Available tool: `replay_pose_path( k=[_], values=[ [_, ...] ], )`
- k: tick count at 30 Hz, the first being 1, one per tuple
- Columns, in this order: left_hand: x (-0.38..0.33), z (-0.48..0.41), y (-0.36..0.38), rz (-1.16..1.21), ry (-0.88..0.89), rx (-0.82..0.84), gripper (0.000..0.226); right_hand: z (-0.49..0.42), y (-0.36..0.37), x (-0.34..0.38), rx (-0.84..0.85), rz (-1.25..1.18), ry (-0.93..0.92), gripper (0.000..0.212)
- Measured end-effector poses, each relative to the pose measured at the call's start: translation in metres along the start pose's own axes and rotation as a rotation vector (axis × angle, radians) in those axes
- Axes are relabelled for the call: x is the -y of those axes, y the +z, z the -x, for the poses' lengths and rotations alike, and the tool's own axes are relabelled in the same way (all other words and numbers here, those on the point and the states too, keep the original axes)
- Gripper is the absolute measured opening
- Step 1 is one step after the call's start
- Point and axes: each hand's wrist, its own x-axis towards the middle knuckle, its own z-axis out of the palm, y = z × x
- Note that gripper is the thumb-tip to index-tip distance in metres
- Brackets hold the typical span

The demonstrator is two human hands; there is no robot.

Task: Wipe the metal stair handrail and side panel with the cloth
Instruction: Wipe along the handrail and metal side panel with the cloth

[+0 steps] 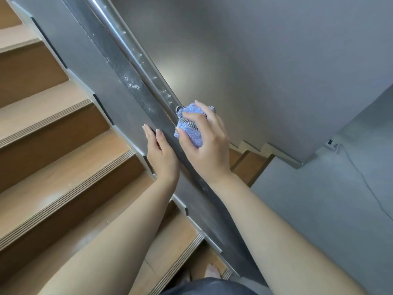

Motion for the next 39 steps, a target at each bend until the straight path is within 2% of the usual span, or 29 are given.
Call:
replay_pose_path(
  k=[10, 19, 24, 31, 35, 39],
  values=[
    [0.026, 0.025, 0.0, -0.061, -0.021, 0.049, 0.054, 0.083, -0.022, -0.048, -0.083, 0.189, -0.055, 0.035],
    [0.047, 0.05, -0.001, -0.09, -0.034, 0.126, 0.058, 0.179, -0.058, -0.08, -0.069, 0.344, 0.117, 0.033],
    [0.056, 0.064, -0.003, -0.113, -0.036, 0.174, 0.059, 0.165, -0.054, -0.066, -0.079, 0.31, 0.213, 0.036],
    [0.066, 0.076, -0.001, -0.197, -0.067, 0.207, 0.059, 0.11, -0.03, -0.047, -0.115, 0.267, 0.103, 0.037],
    [0.071, 0.08, -0.001, -0.217, -0.052, 0.221, 0.06, 0.14, -0.035, -0.06, -0.107, 0.34, 0.082, 0.039],
    [0.076, 0.086, -0.003, -0.219, -0.031, 0.255, 0.061, 0.191, -0.051, -0.08, -0.116, 0.432, 0.169, 0.035]
  ],
)
